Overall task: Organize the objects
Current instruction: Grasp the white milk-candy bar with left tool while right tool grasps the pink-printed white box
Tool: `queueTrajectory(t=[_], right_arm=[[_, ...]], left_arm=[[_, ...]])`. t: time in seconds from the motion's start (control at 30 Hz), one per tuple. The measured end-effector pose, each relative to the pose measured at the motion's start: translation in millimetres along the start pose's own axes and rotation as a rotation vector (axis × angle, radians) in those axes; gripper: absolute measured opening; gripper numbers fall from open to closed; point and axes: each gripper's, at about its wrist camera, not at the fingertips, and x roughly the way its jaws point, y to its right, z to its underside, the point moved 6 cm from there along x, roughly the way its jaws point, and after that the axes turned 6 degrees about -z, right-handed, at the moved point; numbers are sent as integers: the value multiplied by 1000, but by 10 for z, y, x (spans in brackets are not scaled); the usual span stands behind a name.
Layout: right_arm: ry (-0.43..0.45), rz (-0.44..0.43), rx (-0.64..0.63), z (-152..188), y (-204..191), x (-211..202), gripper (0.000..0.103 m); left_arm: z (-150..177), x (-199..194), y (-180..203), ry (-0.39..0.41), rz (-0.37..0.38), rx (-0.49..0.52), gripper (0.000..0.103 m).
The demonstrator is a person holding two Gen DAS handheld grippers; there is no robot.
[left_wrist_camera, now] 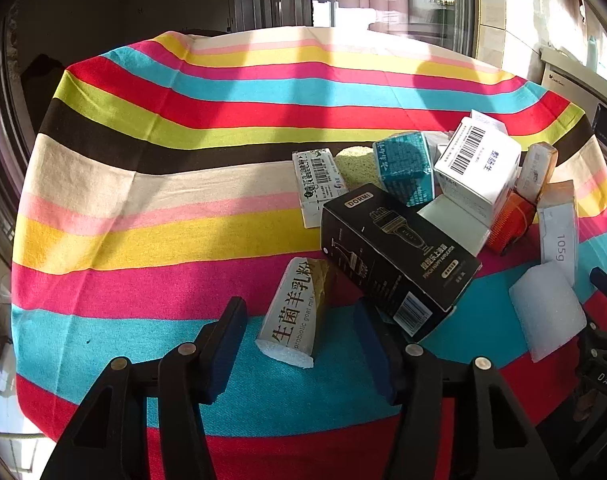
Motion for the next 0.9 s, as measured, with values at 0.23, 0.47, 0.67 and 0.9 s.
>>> queueTrajectory(t=[0.23, 0.47, 0.67, 0.9], right_arm=[[-5, 0, -3, -5, -3, 11, 103], [-85, -36, -21, -22, 36, 11, 103], [-82, -71, -48, -167, 41, -130, 103], [-65, -182, -89, -459, -90, -123, 103]], left_arm=[[18, -42, 41, -23, 27, -19, 27], [74, -148, 34, -29, 43, -63, 27], [45, -287, 12, -11, 49, -90, 27], [-13, -528, -14, 27, 59, -98, 27]])
